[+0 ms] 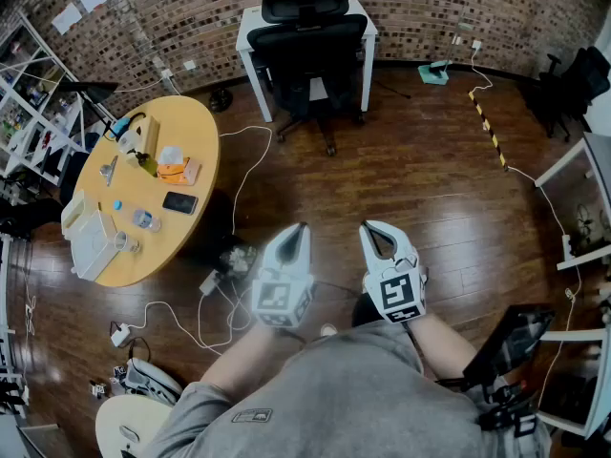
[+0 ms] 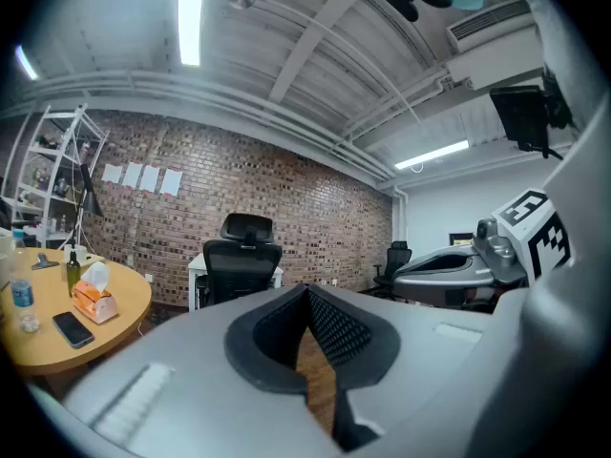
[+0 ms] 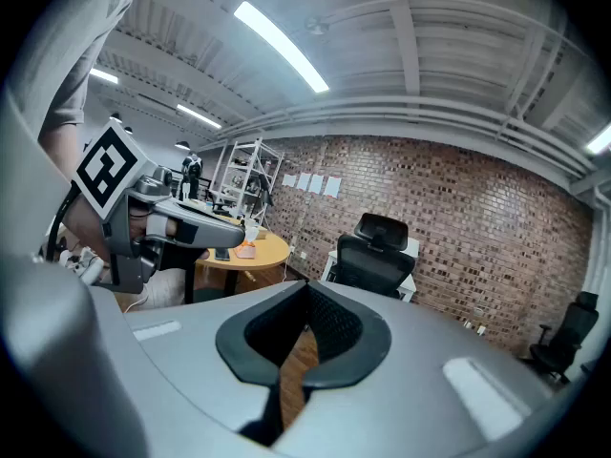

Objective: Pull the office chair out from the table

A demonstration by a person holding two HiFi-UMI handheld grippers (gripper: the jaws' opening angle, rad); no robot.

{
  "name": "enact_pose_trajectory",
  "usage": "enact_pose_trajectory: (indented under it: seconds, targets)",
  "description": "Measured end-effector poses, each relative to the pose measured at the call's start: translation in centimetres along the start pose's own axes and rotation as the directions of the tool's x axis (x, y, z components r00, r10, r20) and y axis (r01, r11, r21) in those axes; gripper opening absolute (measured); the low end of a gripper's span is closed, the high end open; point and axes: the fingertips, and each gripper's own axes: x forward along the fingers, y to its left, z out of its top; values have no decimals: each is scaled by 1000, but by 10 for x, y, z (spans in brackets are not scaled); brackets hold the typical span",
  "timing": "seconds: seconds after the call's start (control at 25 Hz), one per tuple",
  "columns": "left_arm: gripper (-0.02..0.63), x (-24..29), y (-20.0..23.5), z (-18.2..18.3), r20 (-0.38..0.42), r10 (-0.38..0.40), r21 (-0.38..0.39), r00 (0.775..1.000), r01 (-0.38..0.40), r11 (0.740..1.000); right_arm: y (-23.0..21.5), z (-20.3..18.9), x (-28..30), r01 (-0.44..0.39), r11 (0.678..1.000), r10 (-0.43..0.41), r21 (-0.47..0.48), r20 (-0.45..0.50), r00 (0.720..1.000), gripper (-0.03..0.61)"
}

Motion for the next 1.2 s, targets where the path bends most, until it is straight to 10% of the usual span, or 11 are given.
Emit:
enact_pose_trajectory:
  seconds: [0.68, 1.2]
  targets:
    - [2, 238, 45, 46, 44, 127, 3, 991, -128, 992, -195, -5, 166, -103, 992, 107, -70, 52, 993, 14]
    - [2, 360, 148, 59, 74, 165, 22, 984, -167, 986, -251, -3, 319, -152, 985, 155, -79, 32, 987, 14]
